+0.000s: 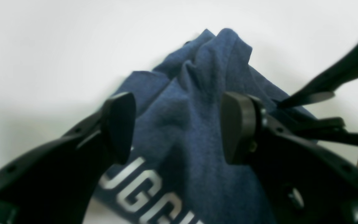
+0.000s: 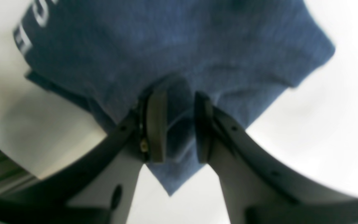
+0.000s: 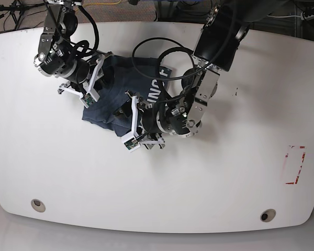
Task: Fold the T-shirt properly
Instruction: 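Grasp the bundle with both grippers and flip it over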
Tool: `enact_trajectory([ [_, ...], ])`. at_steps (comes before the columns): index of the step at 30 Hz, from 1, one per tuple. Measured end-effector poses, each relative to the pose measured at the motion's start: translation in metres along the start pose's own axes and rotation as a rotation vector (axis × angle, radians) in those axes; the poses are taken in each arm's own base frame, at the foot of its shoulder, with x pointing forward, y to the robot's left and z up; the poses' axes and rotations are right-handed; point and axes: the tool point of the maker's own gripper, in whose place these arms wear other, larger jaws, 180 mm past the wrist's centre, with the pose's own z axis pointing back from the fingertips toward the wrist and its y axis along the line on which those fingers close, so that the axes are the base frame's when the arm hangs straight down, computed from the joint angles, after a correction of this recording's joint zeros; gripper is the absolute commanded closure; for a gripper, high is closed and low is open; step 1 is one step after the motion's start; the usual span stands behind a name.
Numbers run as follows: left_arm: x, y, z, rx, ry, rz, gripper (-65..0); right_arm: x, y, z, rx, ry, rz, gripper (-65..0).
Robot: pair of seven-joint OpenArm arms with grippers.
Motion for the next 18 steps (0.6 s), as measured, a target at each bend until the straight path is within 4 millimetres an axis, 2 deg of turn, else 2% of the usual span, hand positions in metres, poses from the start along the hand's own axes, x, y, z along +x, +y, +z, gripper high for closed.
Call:
enact_trajectory([
  [3, -0.011, 0.000, -0.008, -0.013, 0.010, 0.026, -39.7, -0.007, 0.002, 0.000, 0.004, 0.015, -0.006, -14.6],
  [6, -0.030, 0.005, -0.013, -0.016, 0.045, 0.063, -39.7, -0.014, 0.004, -0.003, 0.016, 0.035, -0.020, -14.9],
  [11, -0.062, 0.020, -0.006, 0.004, 0.098, 0.090, -39.7, -0.034, 0.008, -0.012, 0.050, 0.079, -0.061, -14.7],
  [15, -0.076, 0.028, 0.001, 0.021, 0.116, 0.098, -39.7, -0.056, 0.008, -0.024, 0.075, 0.135, -0.111, -14.9],
  [18, -0.083, 0.030, 0.005, 0.030, 0.108, 0.112, -39.7, -0.055, 0.009, -0.032, 0.098, 0.079, -0.153, -15.1],
])
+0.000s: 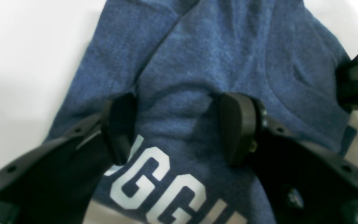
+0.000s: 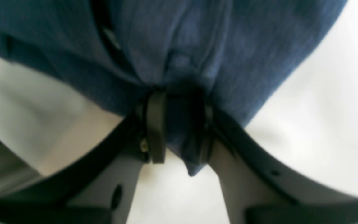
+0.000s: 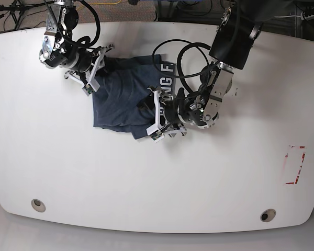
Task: Fold the T-shirt properly
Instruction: 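Grasp the bundle with both grippers and flip it over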
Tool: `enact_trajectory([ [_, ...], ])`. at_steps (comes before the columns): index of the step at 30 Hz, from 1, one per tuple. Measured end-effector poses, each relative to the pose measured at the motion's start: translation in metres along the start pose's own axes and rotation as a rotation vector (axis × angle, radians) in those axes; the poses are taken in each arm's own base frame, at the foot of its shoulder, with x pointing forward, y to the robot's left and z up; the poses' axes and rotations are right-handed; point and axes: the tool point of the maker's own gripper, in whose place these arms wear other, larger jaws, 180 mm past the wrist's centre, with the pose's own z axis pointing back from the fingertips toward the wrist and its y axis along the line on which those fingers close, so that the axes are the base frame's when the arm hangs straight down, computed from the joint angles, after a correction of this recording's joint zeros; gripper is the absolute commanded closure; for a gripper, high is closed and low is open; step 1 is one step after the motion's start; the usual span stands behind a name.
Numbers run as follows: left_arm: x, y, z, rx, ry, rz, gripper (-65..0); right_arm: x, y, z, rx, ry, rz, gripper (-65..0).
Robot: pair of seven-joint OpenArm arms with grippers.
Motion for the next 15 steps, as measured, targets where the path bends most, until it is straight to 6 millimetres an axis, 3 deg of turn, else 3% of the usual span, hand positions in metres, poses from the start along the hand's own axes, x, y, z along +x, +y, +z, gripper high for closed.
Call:
enact_trajectory([
  [4, -0.007, 0.013, 0.014, 0.038, -0.029, 0.058, -39.7, 0.005, -0.006, -0.011, 0.020, -0.029, -0.001, -14.7],
  [9, -0.026, 0.039, 0.040, 0.115, -0.021, 0.146, -39.7, 0.027, -0.010, -0.026, 0.016, -0.050, 0.070, -14.7],
  [15, -0.049, 0.056, 0.068, 0.198, -0.012, 0.221, -39.7, 0.054, -0.013, -0.041, 0.020, -0.062, 0.120, -14.7],
])
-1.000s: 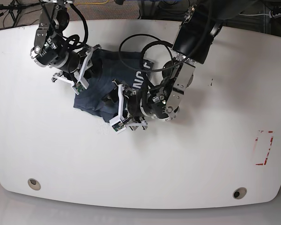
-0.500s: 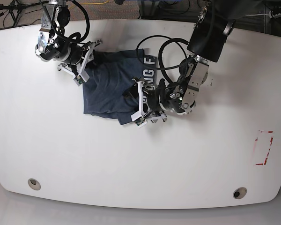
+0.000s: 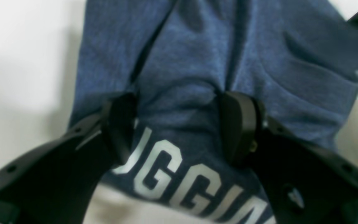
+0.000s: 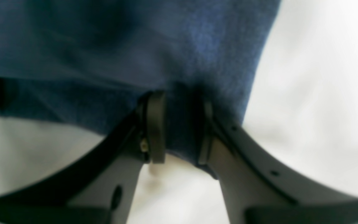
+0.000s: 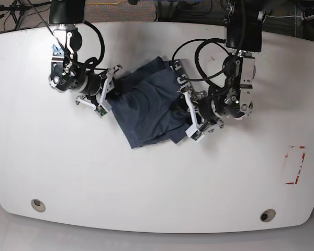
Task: Fold the T-shirt properly
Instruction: 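Grasp the bundle with both grippers and flip it over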
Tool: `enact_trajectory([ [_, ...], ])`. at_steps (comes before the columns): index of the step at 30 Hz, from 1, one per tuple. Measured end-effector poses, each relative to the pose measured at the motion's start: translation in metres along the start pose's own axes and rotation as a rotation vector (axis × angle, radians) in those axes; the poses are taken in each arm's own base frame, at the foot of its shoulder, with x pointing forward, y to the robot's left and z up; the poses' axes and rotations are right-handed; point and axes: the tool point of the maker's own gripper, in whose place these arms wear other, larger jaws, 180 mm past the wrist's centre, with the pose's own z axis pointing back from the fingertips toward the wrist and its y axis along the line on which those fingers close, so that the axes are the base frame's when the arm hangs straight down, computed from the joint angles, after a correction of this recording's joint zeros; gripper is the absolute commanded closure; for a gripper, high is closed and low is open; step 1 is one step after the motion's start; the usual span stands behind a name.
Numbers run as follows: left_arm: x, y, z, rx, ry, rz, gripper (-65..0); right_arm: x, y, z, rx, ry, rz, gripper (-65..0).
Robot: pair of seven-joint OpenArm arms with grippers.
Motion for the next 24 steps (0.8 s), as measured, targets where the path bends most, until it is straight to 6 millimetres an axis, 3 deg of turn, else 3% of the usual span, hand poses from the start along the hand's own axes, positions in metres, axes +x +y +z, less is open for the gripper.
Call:
enact_trajectory([
  [7, -0.028, 0.028, 0.033, 0.094, 0.027, 0.090, -39.7, 0.033, -0.007, -0.018, -0.017, 0.052, 0.131, -14.7],
  [16, -0.074, 0.057, 0.077, 0.240, 0.049, 0.215, -39.7, 0.065, 0.002, -0.039, 0.010, 0.100, 0.242, -14.7],
  [20, -0.086, 0.064, 0.085, 0.270, 0.067, 0.244, -39.7, 0.077, 0.011, -0.045, 0.022, 0.106, 0.277, -14.6],
  [24, -0.082, 0.064, 0.085, 0.272, 0.059, 0.243, -39.7, 0.078, 0.018, -0.048, 0.032, 0.117, 0.311, -14.6],
])
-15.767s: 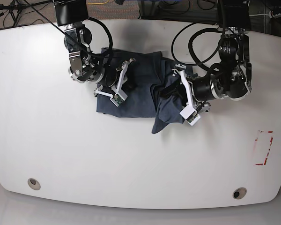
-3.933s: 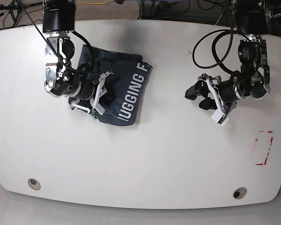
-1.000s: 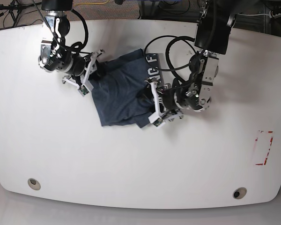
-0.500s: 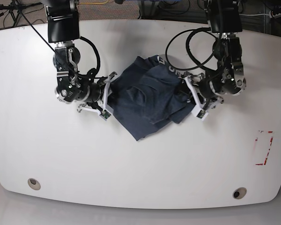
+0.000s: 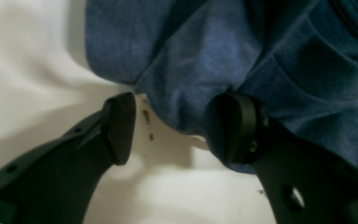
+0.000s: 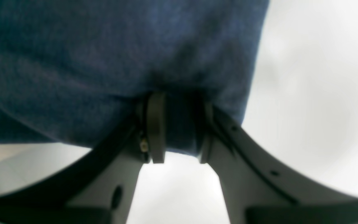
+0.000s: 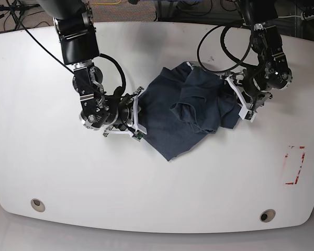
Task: Fold the T-shirt properly
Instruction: 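Grasp the bundle with both grippers and flip it over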
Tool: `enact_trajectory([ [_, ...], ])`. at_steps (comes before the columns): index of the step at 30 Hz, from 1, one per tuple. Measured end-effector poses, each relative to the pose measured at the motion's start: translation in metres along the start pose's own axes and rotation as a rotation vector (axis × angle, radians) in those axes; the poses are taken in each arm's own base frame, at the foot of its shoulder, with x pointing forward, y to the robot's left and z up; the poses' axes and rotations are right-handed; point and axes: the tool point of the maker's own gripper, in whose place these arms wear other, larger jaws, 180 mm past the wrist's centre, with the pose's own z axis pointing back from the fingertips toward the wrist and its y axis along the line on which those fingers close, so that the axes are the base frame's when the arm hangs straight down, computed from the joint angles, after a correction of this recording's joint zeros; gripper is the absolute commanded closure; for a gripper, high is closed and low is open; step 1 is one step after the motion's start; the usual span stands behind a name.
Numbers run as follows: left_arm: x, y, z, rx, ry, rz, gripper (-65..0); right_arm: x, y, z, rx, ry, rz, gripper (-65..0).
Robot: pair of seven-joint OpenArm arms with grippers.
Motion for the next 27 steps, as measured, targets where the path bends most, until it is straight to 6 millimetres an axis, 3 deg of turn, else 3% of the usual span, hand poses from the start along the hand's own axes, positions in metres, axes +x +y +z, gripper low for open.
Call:
enact_trajectory([
  [4, 0.013, -0.008, -0.003, -0.025, -0.030, 0.011, -39.7, 0.001, 0.001, 0.000, 0.002, 0.001, 0.007, -15.1],
  [9, 0.044, -0.020, -0.001, -0.084, -0.119, 0.022, -39.7, 0.004, 0.002, 0.007, -0.024, 0.000, 0.032, -15.4],
  [15, 0.079, -0.024, 0.019, -0.106, -0.240, -0.002, -39.7, 0.028, 0.008, 0.033, -0.074, -0.081, 0.094, -19.2],
  [23, 0.118, -0.031, 0.038, -0.131, -0.300, -0.056, -39.7, 0.053, -0.015, 0.086, -0.226, -0.138, 0.103, -44.2],
  [27, 0.133, -0.033, 0.050, -0.128, -0.333, -0.089, -39.7, 0.062, -0.007, 0.096, -0.212, -0.199, 0.067, -51.8],
])
